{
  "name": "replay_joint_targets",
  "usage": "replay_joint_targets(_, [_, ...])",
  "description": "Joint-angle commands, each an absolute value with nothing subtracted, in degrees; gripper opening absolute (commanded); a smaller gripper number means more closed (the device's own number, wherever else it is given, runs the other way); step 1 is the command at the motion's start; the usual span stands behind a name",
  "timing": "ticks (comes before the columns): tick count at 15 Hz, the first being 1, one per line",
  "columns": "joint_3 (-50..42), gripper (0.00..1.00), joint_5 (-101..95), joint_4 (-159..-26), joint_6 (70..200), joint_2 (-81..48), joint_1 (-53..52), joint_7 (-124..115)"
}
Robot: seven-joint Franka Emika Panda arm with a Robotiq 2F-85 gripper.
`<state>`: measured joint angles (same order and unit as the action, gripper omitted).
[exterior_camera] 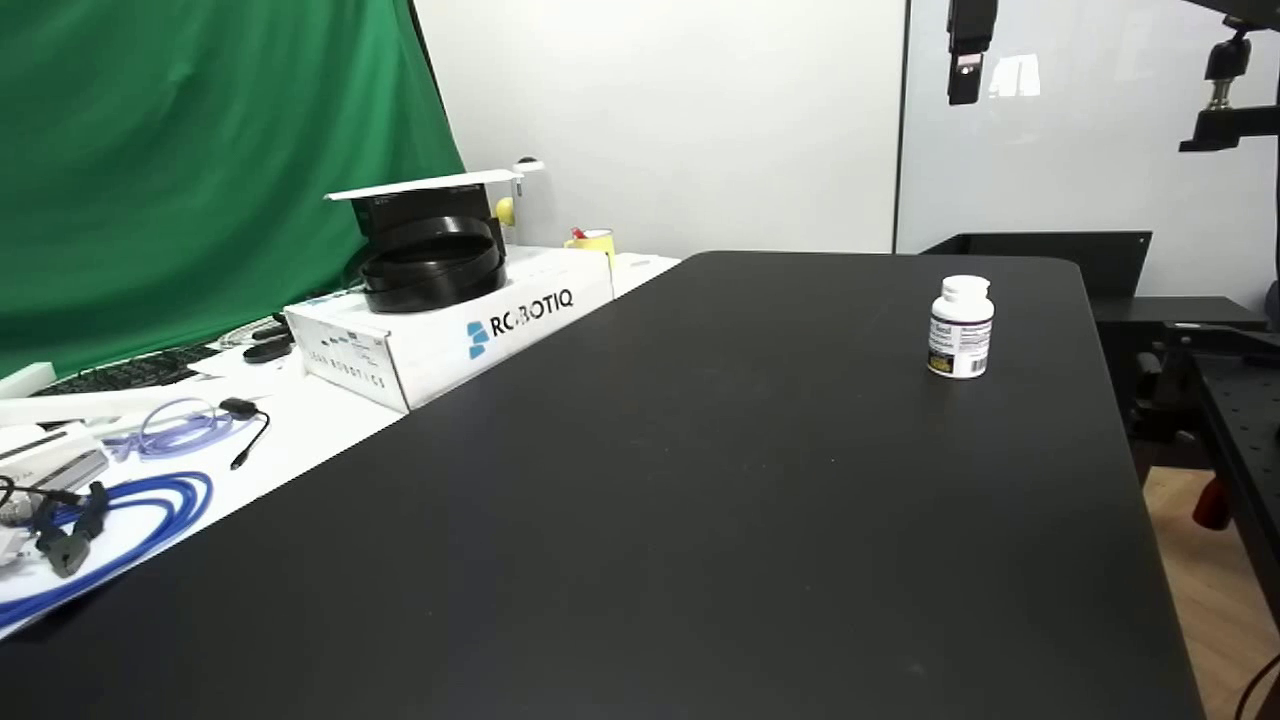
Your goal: Pick up the vial and move it forward
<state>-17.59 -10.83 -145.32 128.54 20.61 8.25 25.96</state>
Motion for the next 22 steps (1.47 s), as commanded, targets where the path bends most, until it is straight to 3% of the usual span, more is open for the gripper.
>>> replay_joint_targets(1, [-16.58, 1.00, -9.69, -147.78, 131.89, 19.14, 8.61, 25.07])
replay_joint_targets(13, [-19.48, 1.00, -7.87, -156.03, 151.90, 8.88, 10.66, 31.94])
replay_joint_targets(22, [-16.68, 1.00, 2.20, -155.00, 155.92, 1.19, 10.26, 39.21])
